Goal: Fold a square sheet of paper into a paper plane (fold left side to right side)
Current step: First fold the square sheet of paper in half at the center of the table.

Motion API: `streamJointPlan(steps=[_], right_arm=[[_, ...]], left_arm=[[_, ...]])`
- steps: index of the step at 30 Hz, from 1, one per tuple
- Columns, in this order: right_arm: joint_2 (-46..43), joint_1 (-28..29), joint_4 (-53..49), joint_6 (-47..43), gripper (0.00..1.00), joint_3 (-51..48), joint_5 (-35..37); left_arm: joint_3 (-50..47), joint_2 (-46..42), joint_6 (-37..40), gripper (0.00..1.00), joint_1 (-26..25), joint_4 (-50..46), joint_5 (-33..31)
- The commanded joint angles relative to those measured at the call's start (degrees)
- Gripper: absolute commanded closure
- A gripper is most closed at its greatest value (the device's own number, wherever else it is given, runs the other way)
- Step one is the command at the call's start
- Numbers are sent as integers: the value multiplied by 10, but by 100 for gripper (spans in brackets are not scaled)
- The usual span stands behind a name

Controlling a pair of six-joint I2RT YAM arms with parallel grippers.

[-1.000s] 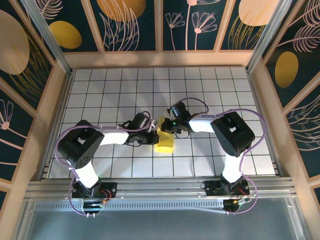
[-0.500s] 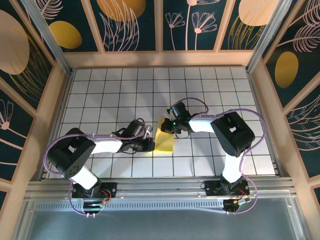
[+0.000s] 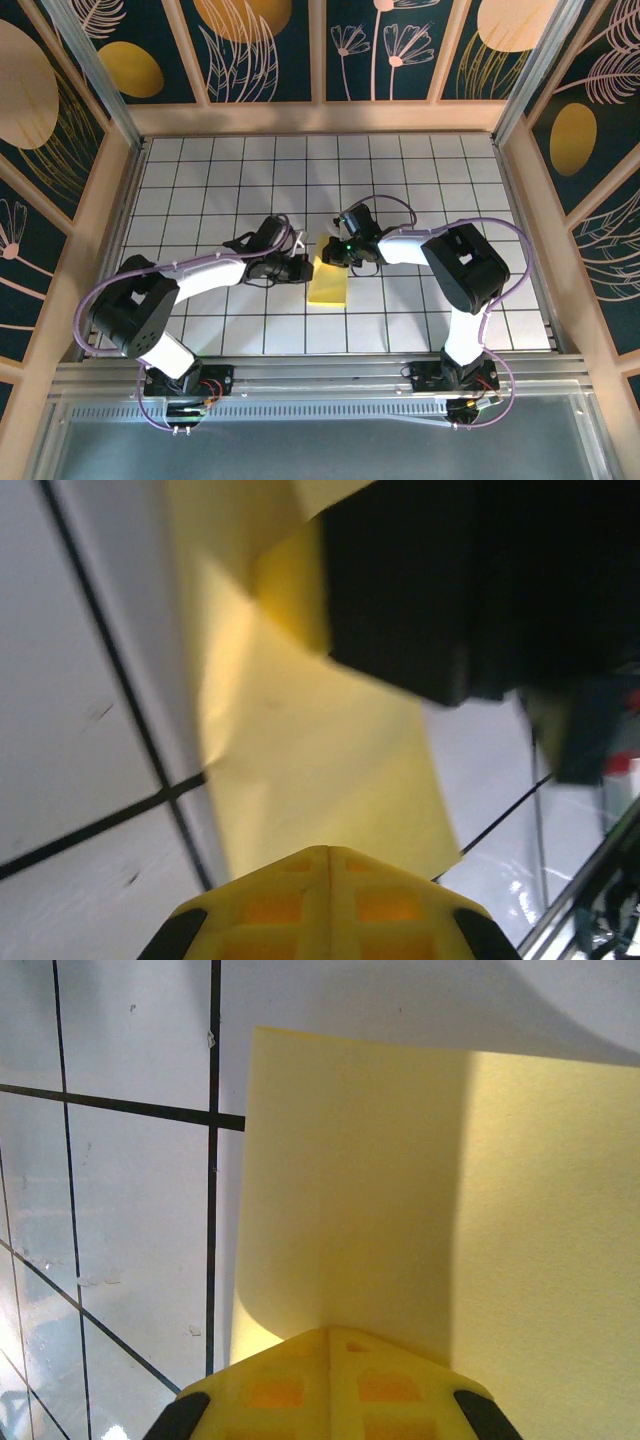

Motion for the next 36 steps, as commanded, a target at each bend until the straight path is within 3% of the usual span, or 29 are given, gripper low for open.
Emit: streamJointPlan(steps=[1,9,19,36], right_arm=[[18,-6,-52,-13,100,-16,46],[21,-3,-54,-12,100,-15,46],[22,-2,-55,-12,100,-16,50],[21,-5,-62,-22,100,-15,54]], left_arm=[[12,41,12,97,1,3,39],[4,98,12,97,0,37,61],[-41,109,26,97,-12,22,60],[-143,35,36,97,-44,-4,68]])
